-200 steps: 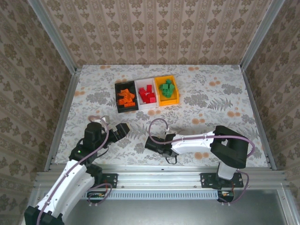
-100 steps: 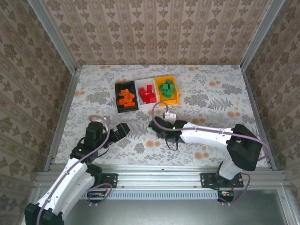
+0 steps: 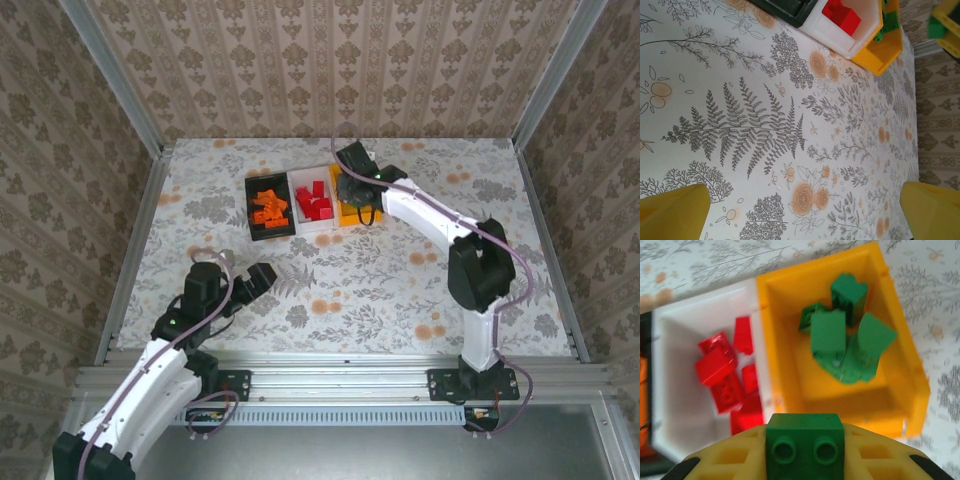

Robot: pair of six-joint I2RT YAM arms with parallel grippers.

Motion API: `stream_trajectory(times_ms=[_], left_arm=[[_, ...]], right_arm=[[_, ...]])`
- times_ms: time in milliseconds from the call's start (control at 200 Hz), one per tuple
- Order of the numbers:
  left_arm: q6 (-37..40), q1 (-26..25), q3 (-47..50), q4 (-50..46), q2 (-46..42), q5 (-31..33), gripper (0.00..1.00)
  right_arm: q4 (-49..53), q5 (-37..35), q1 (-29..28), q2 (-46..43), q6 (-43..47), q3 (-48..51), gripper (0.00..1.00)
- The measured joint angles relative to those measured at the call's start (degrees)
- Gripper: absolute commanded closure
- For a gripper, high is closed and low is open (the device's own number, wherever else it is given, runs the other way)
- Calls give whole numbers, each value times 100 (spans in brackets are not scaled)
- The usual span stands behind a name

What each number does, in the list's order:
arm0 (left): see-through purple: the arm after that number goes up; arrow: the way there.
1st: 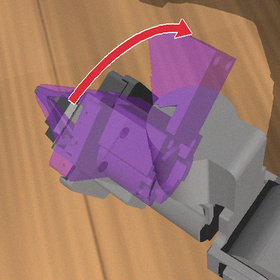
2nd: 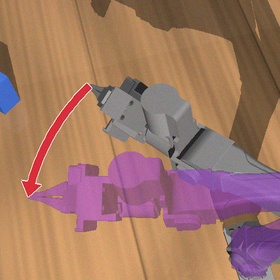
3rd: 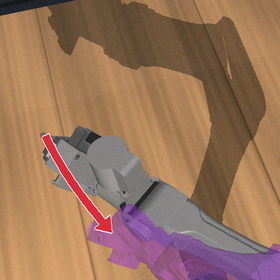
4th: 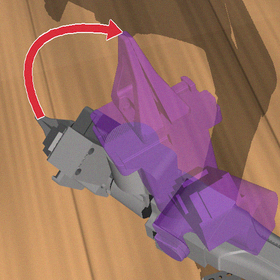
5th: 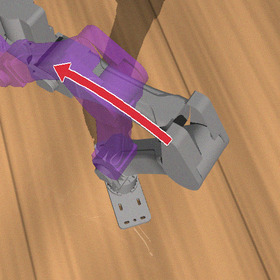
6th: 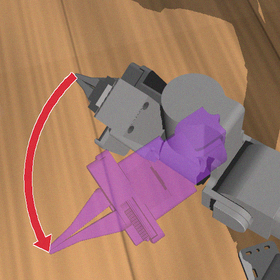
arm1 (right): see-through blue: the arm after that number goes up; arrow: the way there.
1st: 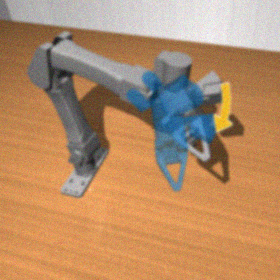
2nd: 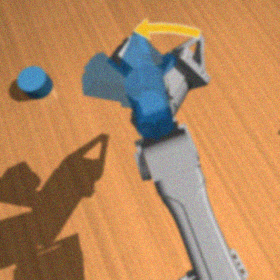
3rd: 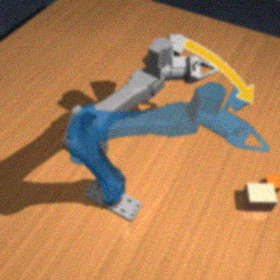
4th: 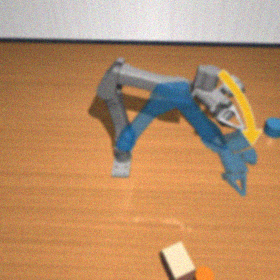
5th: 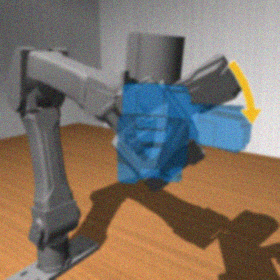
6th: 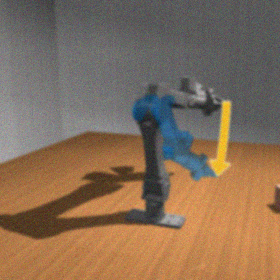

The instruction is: Sort the legos into containers by color

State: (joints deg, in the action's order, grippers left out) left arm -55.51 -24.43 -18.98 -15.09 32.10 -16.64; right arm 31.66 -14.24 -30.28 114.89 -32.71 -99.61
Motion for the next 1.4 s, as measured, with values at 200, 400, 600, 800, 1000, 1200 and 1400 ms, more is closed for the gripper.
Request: stream_trajectory(times_ms=[200,400,600,800,1000,1200,1400], left_arm=[[-26,-33,-7,-216,-101,13,0],[-31,-35,-17,-297,-101,15,0],[-44,-35,-17,-284,-59,15,0],[199,-35,-402,-505,221,13,0],[1005,-35,-1735,-1209,267,337,0],[1397,-35,-2380,-1615,190,1355,0],[1364,-37,-1784,-1541,188,2575,0]], right_arm=[[361,125,229,1241,544,-1239,68],[664,105,267,1622,741,-1639,55],[684,101,271,1593,824,-1585,49],[610,210,271,1047,839,-1034,42],[-197,647,201,-942,896,708,17],[-1775,-17,-649,-3738,1274,2885,0],[-2907,-1394,-879,-4922,1480,4631,0]])
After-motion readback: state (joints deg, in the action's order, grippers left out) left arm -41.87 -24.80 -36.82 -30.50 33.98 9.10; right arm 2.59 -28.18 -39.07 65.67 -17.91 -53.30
